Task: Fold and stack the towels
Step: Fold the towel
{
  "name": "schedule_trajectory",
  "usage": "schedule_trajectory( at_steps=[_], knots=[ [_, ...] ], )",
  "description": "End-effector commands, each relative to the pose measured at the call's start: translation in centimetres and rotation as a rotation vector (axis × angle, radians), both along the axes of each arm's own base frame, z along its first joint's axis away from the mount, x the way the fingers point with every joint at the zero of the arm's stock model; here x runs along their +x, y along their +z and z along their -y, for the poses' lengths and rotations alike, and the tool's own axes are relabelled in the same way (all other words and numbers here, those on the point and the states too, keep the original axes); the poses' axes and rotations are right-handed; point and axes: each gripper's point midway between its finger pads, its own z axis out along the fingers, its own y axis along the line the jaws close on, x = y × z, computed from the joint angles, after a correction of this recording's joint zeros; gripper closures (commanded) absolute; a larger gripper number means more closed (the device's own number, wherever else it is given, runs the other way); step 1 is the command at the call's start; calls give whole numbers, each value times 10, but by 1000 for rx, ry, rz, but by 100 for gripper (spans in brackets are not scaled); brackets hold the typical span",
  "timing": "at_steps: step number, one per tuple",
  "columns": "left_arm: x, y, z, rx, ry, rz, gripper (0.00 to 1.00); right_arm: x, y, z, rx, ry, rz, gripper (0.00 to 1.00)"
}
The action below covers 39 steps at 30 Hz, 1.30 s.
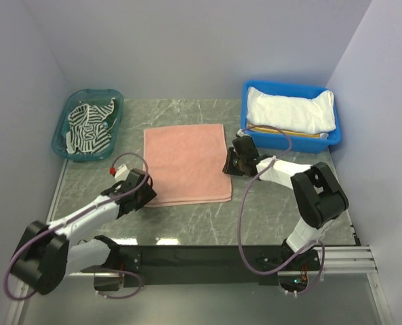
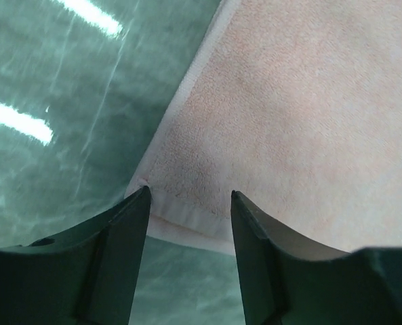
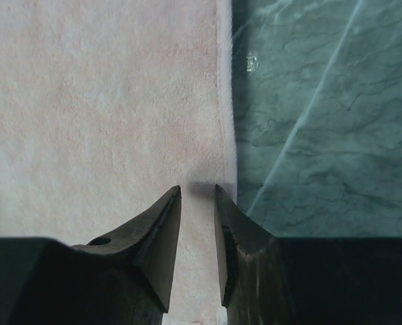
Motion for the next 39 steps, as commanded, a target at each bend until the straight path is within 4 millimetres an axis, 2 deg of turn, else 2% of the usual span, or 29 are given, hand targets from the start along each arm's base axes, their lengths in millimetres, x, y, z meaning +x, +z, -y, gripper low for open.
schedule_trajectory(
  at_steps=[1, 5, 8, 10, 13, 15, 27, 34, 39],
  knots=[
    [-30, -7, -4, -51, -3, -50, 42, 1, 39, -5, 40, 45, 92, 64],
    [-29, 7, -4, -97, 14, 18, 42, -27, 45, -7, 57, 96, 105, 59],
    [-26, 10, -9, -84, 43, 37, 43, -43, 47, -4, 76, 116, 114, 52],
    [-25, 9, -11, -72, 51, 36, 43, -51, 48, -2, 81, 126, 124, 48],
    [-21, 5, -12, -50, 54, 25, 46, -62, 52, 1, 98, 145, 156, 48],
    [-18, 2, -14, -31, 60, 16, 48, -71, 46, 4, 97, 156, 143, 47],
    [-21, -3, -18, -10, 80, -11, 51, -80, 35, 3, 118, 183, 146, 48],
    [-10, 14, -20, -6, 84, 66, 44, -80, 35, 2, 118, 188, 148, 48],
    [-4, 13, -17, 2, 70, 63, 42, -81, 34, 3, 113, 190, 143, 48]
  ],
)
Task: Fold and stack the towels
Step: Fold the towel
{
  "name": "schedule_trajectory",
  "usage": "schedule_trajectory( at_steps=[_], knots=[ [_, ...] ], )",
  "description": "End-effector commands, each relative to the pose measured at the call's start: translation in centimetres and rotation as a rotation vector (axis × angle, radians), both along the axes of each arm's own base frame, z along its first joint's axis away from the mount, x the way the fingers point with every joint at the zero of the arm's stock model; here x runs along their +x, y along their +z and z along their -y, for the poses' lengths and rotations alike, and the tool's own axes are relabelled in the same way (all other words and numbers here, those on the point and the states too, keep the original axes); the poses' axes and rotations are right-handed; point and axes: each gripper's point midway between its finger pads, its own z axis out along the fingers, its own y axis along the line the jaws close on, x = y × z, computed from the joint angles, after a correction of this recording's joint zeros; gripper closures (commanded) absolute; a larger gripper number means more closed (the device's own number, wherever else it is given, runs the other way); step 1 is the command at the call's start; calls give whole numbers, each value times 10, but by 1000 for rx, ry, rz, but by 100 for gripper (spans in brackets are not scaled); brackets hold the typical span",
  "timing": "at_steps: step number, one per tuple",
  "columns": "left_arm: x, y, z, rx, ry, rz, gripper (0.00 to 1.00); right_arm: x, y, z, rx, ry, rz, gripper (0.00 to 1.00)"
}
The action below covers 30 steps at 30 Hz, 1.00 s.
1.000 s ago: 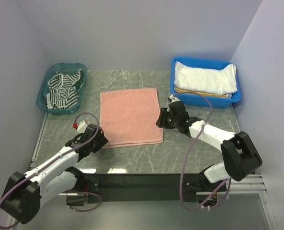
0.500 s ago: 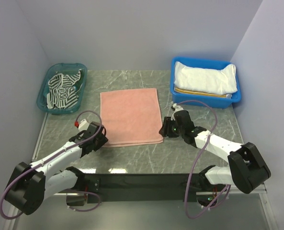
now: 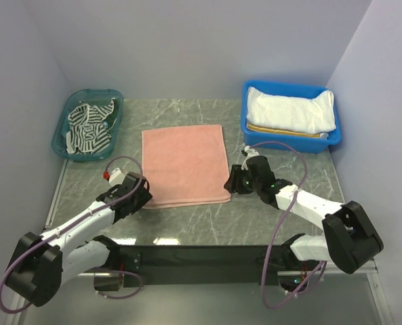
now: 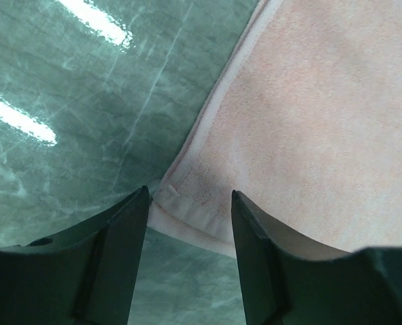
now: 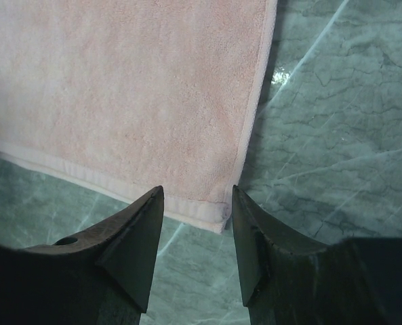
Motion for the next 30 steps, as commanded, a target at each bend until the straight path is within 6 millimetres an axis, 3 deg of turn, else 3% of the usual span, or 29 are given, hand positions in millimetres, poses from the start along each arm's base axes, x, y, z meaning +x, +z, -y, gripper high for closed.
schedule_trajectory(
  at_steps=[1, 8, 23, 30],
  knots=[
    [11, 7, 0, 18, 4, 23, 42, 3, 5, -4, 6, 18, 39, 48],
    [9, -4, -3, 57, -2, -23, 41, 2, 3, -5, 10, 25, 32, 48],
    [22, 19, 8, 54, -66, 8, 59, 1, -2, -4, 6, 26, 22, 48],
    [23, 21, 12, 43, -75, 7, 60, 1, -2, -4, 4, 25, 21, 48]
  ],
)
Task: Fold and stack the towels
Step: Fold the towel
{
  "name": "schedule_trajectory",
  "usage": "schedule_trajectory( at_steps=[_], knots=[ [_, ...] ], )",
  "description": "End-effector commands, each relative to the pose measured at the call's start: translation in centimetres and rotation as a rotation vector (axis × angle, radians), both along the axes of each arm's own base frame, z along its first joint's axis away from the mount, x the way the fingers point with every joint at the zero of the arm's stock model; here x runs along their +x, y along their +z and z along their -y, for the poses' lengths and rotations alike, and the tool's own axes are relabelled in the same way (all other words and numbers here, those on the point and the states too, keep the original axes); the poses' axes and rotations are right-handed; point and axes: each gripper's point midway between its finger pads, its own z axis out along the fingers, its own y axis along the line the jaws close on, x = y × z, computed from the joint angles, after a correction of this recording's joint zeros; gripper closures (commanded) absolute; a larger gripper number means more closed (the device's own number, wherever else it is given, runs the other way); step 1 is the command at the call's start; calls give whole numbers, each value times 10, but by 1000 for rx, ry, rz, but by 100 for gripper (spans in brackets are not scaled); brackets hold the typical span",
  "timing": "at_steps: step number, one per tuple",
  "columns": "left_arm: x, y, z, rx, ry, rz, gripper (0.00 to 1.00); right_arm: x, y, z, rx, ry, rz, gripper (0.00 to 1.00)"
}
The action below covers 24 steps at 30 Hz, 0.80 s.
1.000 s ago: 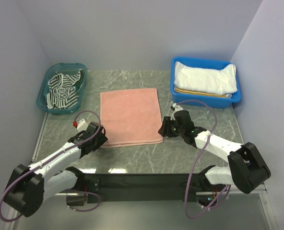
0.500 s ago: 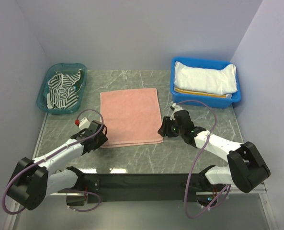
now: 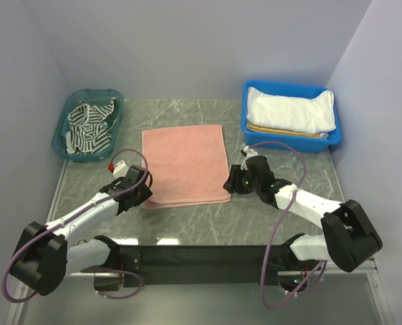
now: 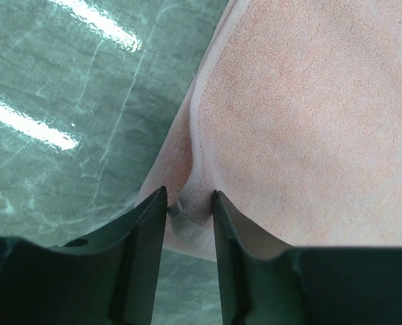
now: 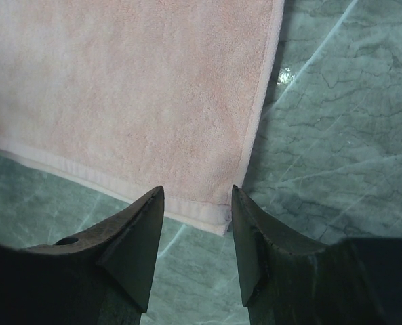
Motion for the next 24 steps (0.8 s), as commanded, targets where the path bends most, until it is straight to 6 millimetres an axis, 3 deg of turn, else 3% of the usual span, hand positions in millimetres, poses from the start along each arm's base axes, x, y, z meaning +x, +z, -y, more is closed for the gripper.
schedule_trajectory(
  at_steps=[1, 8, 12, 16, 21, 24],
  knots=[
    [7, 11, 5, -15, -12, 20, 62, 1, -1, -2, 0, 14, 24, 48],
    [1, 5, 3, -12, -8, -1, 80, 0, -2, -2, -1, 9, 16, 48],
    [1, 8, 3, -5, -18, -5, 90, 2, -8, 12, -53, -68, -9, 48],
    [3, 15, 4, -4, -28, 3, 93, -2, -21, 24, -98, -141, -65, 49],
    [3, 16, 6, -13, -34, 6, 93, -13, -35, 17, -53, -131, -129, 51],
    [4, 14, 7, -15, -39, 1, 93, -9, -37, 11, -30, -122, -130, 53]
  ],
)
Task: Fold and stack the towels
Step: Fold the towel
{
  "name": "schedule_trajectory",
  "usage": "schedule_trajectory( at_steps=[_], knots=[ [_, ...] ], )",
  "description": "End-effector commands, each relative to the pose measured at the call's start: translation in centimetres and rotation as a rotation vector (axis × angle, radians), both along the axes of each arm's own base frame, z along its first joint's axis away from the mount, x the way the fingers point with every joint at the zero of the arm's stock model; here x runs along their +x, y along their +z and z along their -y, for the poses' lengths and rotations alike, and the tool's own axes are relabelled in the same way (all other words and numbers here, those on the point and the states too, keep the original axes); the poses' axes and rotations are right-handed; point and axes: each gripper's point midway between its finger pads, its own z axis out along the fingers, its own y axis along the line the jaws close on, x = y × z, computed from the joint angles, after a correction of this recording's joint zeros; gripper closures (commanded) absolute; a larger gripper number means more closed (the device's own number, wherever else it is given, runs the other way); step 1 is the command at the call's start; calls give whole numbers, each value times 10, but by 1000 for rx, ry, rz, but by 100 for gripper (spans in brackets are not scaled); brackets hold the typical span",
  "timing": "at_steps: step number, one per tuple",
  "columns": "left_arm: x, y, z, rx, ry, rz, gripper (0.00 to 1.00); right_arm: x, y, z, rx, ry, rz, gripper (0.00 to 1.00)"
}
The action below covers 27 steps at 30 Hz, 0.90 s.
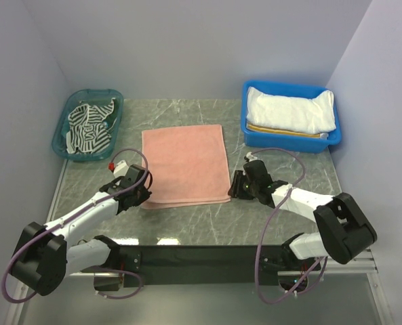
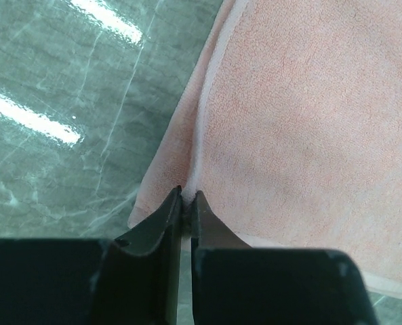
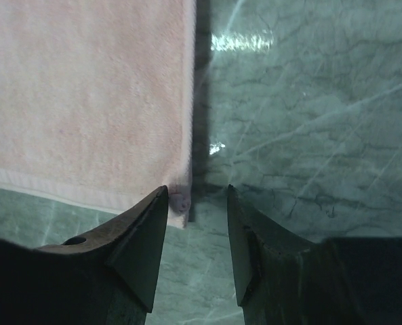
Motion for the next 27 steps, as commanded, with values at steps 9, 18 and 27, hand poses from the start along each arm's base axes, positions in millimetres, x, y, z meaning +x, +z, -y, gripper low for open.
schedule_trajectory(
  at_steps=[9, 18, 27],
  knots=[
    [8, 12, 5, -9, -22, 26, 93, 2, -5, -13, 41, 6, -18, 65],
    [11, 16, 4, 5, -23, 29, 93, 7, 9, -13, 37, 9, 15, 91],
    [16, 28, 1, 35, -17, 32, 95, 14, 30, -12, 26, 9, 49, 100]
  ],
)
